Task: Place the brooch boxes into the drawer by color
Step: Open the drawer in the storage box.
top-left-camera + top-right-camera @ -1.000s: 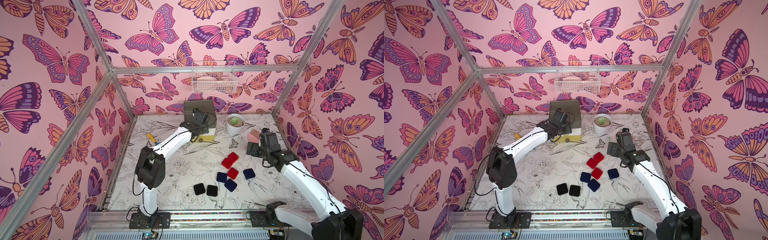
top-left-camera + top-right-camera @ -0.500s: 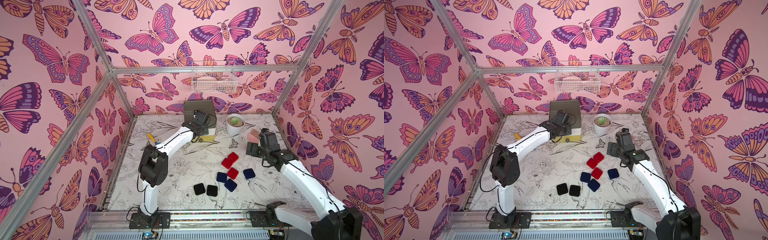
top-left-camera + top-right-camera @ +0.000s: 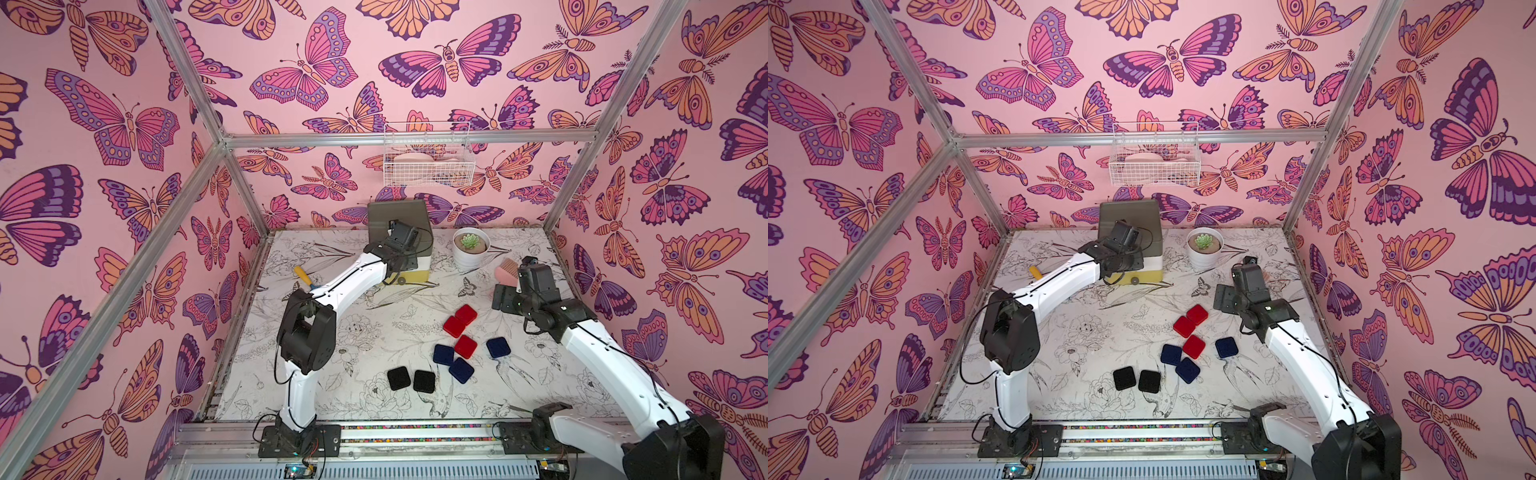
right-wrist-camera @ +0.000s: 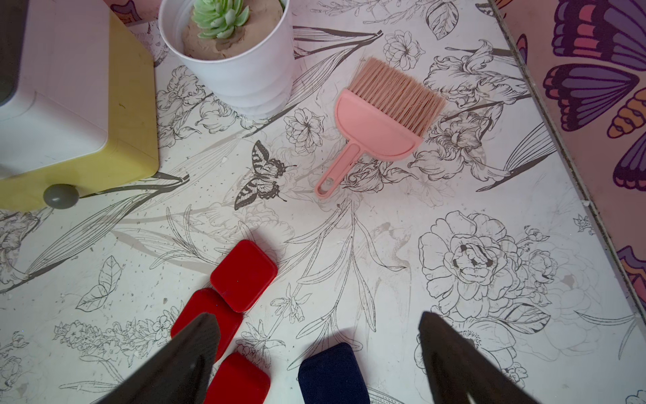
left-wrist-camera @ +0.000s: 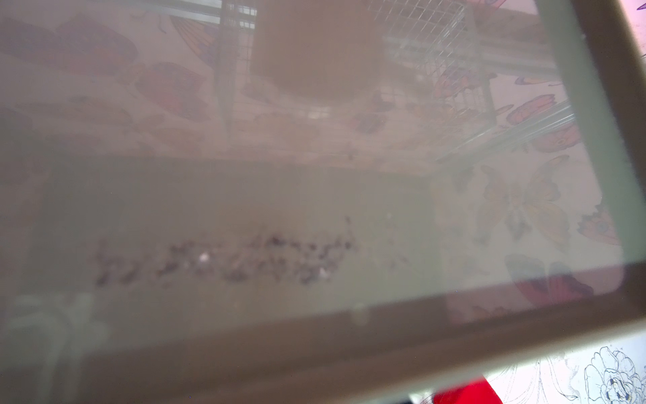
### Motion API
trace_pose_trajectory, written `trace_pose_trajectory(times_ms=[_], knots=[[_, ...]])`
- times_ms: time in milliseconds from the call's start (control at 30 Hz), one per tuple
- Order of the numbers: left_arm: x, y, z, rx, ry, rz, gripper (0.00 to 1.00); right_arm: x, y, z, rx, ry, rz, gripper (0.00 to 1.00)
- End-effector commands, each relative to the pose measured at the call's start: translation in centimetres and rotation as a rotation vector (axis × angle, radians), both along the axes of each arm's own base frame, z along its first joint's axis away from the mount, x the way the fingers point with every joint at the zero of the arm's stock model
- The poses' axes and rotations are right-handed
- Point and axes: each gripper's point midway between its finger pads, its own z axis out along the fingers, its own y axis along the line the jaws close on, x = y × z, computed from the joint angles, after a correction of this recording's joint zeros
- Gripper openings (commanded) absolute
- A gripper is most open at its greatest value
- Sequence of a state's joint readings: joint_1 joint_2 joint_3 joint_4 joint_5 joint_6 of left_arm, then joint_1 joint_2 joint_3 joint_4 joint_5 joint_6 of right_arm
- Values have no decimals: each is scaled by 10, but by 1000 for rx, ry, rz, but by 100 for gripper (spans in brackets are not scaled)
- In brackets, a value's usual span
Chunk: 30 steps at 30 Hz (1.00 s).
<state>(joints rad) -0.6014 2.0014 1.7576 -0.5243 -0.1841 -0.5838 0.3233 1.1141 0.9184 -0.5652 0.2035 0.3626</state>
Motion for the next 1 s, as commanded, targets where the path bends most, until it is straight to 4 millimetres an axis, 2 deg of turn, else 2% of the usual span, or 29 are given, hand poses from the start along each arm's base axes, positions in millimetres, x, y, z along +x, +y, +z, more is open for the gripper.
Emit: trace_pose_trajectory(times_ms=[0, 233, 533, 767, 967], knots=[[5, 6, 6, 1, -20, 13, 0, -2, 3, 2, 10, -6, 12, 95], [-17, 1, 8, 2, -12, -9, 0, -3, 5, 5, 25, -12, 13, 94], [-61, -5, -11, 5, 52, -36, 0, -7, 6, 6, 46, -16, 11, 93], [-89, -6, 1, -15, 39, -44, 0, -11, 5, 7, 48, -20, 11, 93], [-109, -6, 3, -22, 41, -47, 0, -12, 6, 6, 57, -17, 12, 93]])
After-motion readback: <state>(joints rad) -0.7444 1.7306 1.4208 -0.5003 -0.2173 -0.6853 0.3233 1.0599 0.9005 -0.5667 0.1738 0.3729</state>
